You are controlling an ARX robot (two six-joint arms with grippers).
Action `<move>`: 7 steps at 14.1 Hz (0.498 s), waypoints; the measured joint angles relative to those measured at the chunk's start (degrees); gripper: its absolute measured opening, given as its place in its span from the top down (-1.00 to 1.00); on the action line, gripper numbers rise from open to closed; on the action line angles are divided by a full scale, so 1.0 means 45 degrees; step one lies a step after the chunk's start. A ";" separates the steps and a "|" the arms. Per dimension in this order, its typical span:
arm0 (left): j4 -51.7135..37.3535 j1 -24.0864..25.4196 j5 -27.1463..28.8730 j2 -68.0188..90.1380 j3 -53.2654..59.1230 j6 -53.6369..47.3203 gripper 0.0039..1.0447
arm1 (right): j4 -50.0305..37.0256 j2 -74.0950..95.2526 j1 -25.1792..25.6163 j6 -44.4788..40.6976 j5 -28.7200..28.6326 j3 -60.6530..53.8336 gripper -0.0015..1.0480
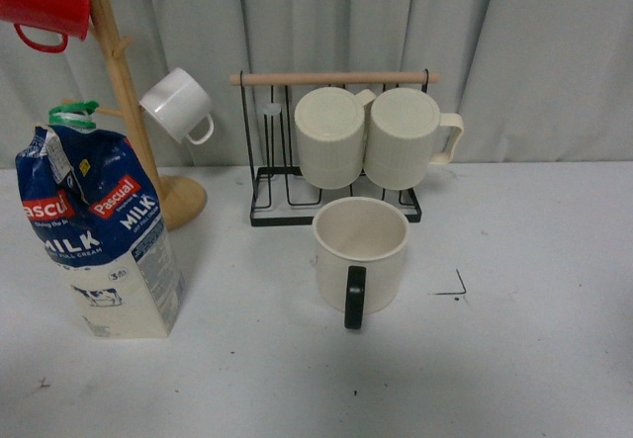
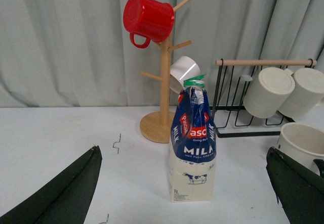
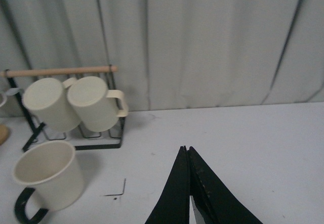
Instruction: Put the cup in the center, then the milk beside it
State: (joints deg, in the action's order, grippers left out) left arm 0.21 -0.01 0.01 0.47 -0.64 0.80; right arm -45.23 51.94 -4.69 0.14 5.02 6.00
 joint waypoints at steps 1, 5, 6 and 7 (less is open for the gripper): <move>0.0000 0.0000 0.0000 0.0000 0.0000 0.0000 -0.88 | 0.0393 -0.0631 0.0597 -0.0005 -0.0860 -0.0204 0.96; 0.0000 0.0000 -0.0005 0.0000 0.0000 0.0000 -0.88 | 0.1175 -0.2215 0.1103 0.0000 -0.1073 -0.1175 0.96; 0.0000 0.0000 0.0000 0.0000 0.0000 0.0000 -0.88 | 0.1962 -0.3313 0.1103 0.0000 -0.1078 -0.1175 0.96; 0.0000 0.0000 -0.0005 0.0000 0.0000 0.0000 -0.88 | 0.2535 -0.3891 0.1103 0.0000 -0.1073 -0.1180 0.96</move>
State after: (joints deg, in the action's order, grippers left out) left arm 0.21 -0.01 -0.01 0.47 -0.64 0.80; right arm -33.82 34.44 0.27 0.14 0.19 0.69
